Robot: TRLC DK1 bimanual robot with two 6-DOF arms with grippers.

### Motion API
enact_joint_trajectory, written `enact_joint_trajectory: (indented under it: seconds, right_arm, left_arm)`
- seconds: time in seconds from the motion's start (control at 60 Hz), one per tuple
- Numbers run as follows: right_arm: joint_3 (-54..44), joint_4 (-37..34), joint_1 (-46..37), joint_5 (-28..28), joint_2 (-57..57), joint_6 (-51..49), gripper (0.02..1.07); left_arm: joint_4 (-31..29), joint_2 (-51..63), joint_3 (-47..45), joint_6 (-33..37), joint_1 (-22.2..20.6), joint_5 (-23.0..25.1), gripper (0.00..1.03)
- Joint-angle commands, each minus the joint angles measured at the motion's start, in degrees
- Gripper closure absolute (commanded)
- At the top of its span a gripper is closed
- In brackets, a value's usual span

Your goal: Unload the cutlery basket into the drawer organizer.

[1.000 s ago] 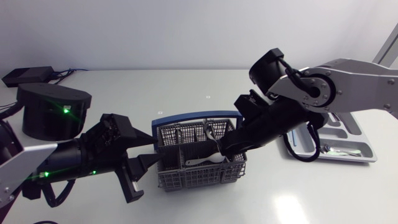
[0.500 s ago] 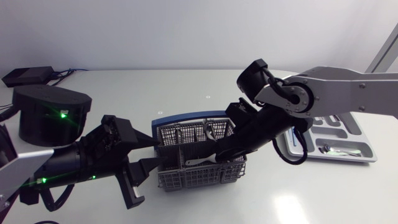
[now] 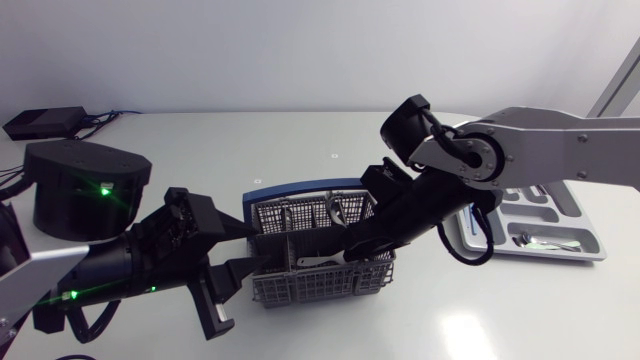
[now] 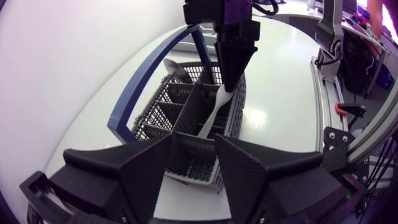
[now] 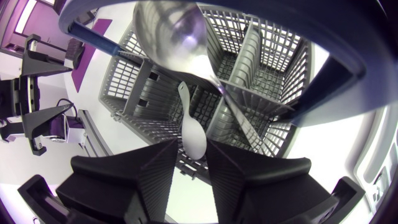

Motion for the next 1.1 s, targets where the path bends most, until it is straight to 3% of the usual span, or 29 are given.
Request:
enact_joint_trajectory:
  seconds: [0.0, 0.3, 1.083]
  right_arm:
    - [0.7, 0.2, 0.6, -1.0, 0.2, 1.9, 0.76]
    - [1.0, -1.5, -1.2, -7.3, 0.7, 2.1, 0.83]
    - [4.2, -0.8, 1.4, -6.4, 5.4, 2.8, 0.86]
  left_arm:
    - [-0.4, -0.5, -1.8, -1.0, -0.8, -0.4, 0.52]
    - [0.8, 0.2, -2.5, -1.5, -1.7, -0.7, 0.52]
    - [2.8, 0.7, -4.4, -2.3, -3.4, -0.9, 0.52]
